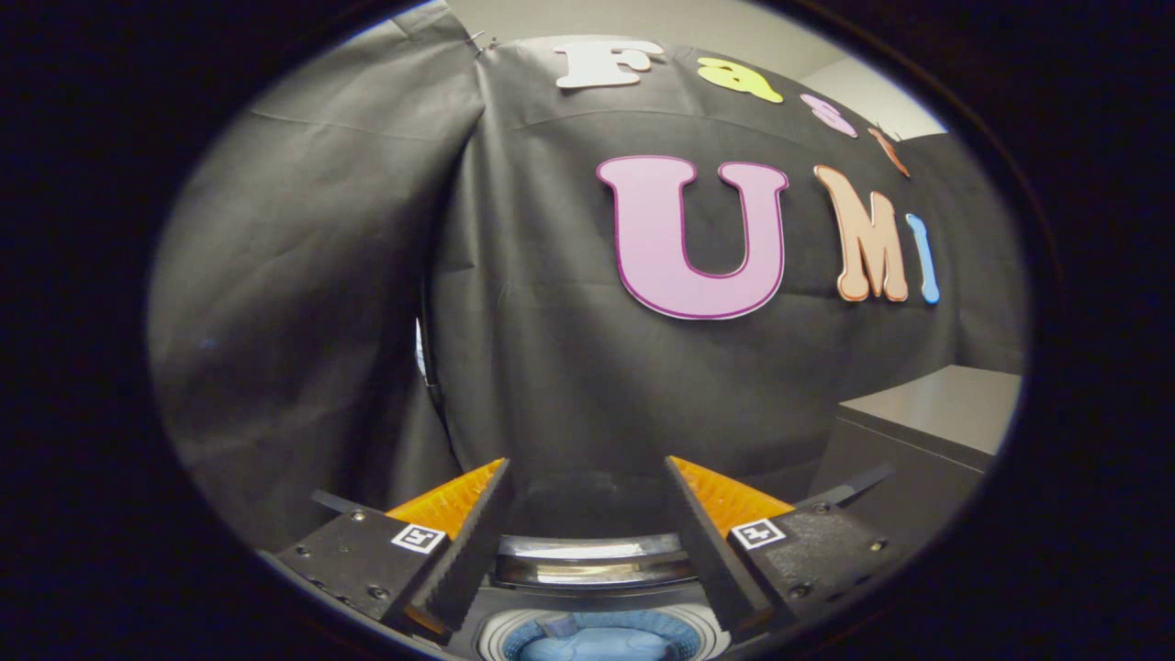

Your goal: Put the clothes into the washing machine and then close the washing machine lid.

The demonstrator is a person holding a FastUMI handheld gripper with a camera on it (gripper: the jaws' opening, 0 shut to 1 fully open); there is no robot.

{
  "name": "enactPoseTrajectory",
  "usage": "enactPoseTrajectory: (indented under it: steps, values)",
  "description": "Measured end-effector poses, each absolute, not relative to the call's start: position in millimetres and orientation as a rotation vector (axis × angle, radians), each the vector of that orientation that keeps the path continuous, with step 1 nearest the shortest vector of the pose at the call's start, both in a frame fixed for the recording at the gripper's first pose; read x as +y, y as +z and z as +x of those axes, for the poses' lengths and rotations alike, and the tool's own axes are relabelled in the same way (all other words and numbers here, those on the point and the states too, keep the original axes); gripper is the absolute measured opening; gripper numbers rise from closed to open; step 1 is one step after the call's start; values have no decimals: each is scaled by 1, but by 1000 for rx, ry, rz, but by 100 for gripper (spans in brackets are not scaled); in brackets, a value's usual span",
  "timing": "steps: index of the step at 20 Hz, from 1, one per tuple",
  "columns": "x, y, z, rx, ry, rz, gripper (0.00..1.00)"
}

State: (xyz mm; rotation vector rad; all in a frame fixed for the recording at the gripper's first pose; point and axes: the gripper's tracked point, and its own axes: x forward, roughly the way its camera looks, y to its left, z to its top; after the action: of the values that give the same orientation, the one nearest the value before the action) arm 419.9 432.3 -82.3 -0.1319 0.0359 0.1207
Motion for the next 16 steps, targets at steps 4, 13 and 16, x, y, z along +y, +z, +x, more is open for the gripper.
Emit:
enactPoseTrajectory:
  steps: [4, 13, 16]
  values:
    - [430, -87, 411, 45, 123, -131, 98]
    - [416, -122, 392, 113, 83, -124, 97]
    - [401, -166, 385, 215, 67, -80, 97]
